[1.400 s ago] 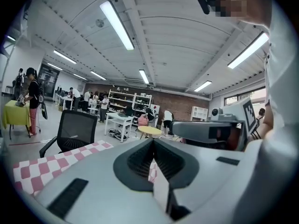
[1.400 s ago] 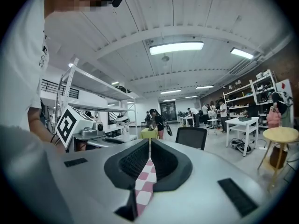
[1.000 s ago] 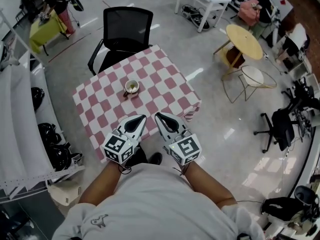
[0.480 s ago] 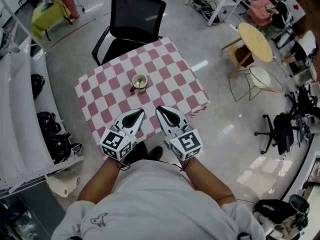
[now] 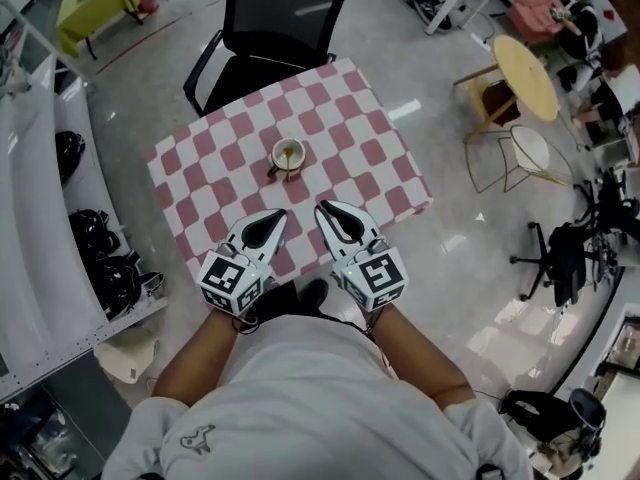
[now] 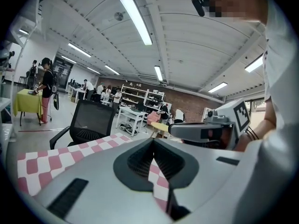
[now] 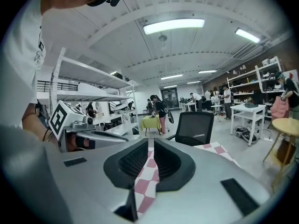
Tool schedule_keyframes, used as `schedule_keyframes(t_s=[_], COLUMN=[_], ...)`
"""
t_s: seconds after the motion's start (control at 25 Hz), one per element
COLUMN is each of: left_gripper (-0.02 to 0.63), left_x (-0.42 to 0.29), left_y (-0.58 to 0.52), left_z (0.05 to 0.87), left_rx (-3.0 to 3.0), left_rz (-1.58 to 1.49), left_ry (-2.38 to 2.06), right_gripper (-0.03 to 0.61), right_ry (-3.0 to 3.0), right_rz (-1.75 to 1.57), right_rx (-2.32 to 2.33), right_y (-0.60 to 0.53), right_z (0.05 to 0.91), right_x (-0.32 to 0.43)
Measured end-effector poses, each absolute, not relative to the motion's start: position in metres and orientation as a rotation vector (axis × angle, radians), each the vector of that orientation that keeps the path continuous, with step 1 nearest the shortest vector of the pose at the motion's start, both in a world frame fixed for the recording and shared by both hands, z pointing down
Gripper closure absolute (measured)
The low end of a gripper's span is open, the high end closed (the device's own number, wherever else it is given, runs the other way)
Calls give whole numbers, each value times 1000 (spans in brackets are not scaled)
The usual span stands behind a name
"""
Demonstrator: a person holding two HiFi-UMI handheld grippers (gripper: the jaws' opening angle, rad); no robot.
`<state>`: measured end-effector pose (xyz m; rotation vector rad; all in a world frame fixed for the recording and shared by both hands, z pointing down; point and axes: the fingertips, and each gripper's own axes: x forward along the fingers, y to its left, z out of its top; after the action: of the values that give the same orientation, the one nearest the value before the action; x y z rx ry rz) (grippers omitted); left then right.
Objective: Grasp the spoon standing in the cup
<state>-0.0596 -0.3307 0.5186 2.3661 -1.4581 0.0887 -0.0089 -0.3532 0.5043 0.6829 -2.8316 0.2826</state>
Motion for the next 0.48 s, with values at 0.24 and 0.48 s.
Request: schedule_keyframes(t_s=[0.24, 0.48], left_gripper=[603, 603], left_x=[-80, -98], left_y=[-343, -352], left_z=[539, 556], left_rx=[2329, 2292], left_rz=[111, 125], left_ry=[-1453, -1460], right_gripper=[543, 511], right_ry=[-2797, -2746], right_rz=[323, 385], right_rx=[649, 606], right_y=[-366, -372], right_z=[532, 567], right_x=[-32, -51])
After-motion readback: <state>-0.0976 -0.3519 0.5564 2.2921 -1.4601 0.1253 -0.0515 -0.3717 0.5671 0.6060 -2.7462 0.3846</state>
